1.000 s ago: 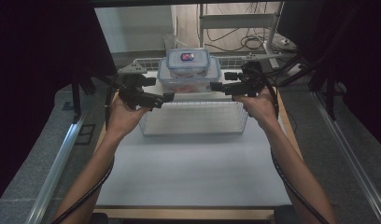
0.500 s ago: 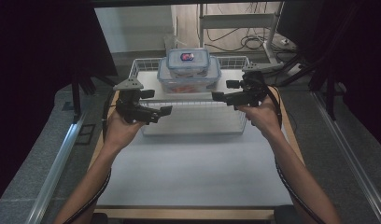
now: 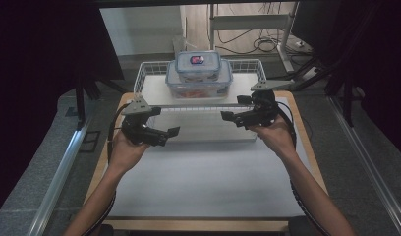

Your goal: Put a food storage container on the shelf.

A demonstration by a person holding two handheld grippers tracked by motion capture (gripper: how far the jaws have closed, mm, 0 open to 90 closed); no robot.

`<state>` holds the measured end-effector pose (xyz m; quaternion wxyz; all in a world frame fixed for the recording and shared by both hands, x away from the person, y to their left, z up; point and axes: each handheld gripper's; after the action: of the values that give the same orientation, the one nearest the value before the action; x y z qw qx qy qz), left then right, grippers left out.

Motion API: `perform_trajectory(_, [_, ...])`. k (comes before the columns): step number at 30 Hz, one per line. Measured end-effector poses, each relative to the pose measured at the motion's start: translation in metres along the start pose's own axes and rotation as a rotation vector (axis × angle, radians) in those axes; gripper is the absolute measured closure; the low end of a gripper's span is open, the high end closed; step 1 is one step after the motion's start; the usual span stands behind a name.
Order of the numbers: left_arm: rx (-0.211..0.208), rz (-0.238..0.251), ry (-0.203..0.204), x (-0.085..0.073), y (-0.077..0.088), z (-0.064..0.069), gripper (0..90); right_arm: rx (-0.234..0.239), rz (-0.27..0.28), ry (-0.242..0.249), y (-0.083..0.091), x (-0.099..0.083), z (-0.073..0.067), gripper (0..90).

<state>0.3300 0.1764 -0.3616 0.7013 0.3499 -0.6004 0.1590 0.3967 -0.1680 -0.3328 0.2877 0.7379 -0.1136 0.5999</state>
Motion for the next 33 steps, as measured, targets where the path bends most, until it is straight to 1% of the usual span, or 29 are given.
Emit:
perform_trajectory(5, [-0.003, 0.001, -0.006, -0.012, -0.001, 0.006, 4.8, -0.004, -0.011, 0.001, 0.001, -0.011, -0.006, 9.8])
perform_trajectory(11, [-0.002, 0.005, -0.017, -0.026, -0.003, 0.014, 4.3, -0.017, -0.016, 0.022, 0.002, -0.024, -0.012, 9.8])
perform_trajectory(13, [-0.004, 0.011, -0.024, -0.031, -0.005, 0.017, 4.3, -0.015, -0.015, 0.023, 0.002, -0.028, -0.014, 9.8])
perform_trajectory(17, [-0.001, -0.005, -0.053, -0.042, -0.011, 0.025, 4.4, -0.013, -0.016, 0.027, 0.003, -0.038, -0.019, 9.8])
perform_trajectory(25, [-0.034, 0.001, -0.030, -0.060, -0.019, 0.035, 4.2, -0.019, -0.051, 0.055, 0.002, -0.062, -0.026, 9.2])
perform_trajectory(27, [-0.040, 0.004, -0.025, -0.065, -0.021, 0.038, 4.2, -0.016, -0.060, 0.047, 0.002, -0.069, -0.026, 8.7])
perform_trajectory(30, [-0.038, -0.007, -0.030, -0.072, -0.022, 0.041, 4.0, -0.006, -0.063, 0.030, 0.003, -0.079, -0.026, 7.1])
perform_trajectory(32, [-0.037, -0.007, -0.032, -0.076, -0.022, 0.043, 4.0, -0.004, -0.076, 0.022, 0.003, -0.086, -0.026, 6.5])
perform_trajectory(33, [-0.036, -0.007, -0.031, -0.077, -0.022, 0.044, 3.9, -0.001, -0.091, 0.019, 0.003, -0.089, -0.026, 5.3])
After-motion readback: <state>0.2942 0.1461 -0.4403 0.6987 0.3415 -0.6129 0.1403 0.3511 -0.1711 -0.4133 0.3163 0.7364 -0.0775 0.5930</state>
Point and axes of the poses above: each handheld gripper's, and its own axes: y roughly backward along the jaws, x roughly out of its top, z roughly to its right, and after that the axes turned 9 degrees about z, right-handed
